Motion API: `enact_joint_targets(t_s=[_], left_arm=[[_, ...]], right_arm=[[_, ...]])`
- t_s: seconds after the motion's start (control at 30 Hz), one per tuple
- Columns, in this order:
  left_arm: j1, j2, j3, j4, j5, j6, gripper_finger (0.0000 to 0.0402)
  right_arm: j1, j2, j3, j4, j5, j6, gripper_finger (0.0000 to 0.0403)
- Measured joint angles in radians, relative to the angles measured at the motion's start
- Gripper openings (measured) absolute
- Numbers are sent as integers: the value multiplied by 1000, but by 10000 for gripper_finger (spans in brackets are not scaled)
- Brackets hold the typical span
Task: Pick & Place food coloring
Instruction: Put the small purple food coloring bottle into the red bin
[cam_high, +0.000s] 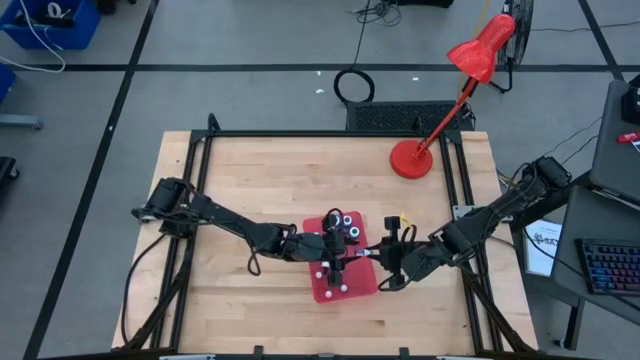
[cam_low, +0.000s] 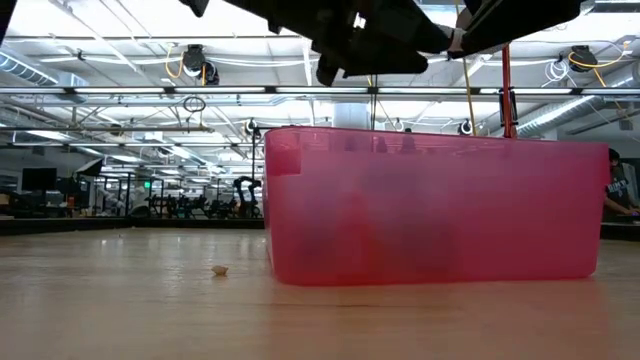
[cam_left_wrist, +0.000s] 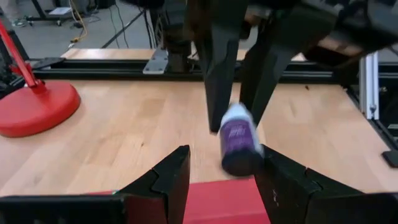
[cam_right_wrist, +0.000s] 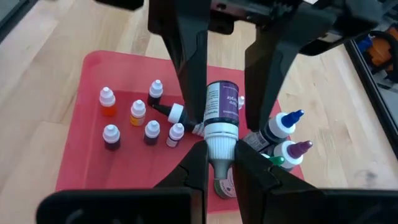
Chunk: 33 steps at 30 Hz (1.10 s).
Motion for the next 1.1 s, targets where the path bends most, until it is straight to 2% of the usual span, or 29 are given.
enact_joint_targets(t_s=[0.37, 0.57, 0.87, 1.1], left_arm=[[6, -2, 0, 10, 20, -3, 175], [7, -3, 0, 6, 68, -8, 175], [22, -4, 0, -49, 107, -107, 175], [25, -4, 0, -36, 102, -103, 174]], right_arm=[[0, 27, 0, -3, -2, -8, 36], [0, 27, 0, -3, -10, -8, 36], [0, 27, 0, 4, -7, -8, 36], [0, 27, 0, 7, -3, -8, 36]])
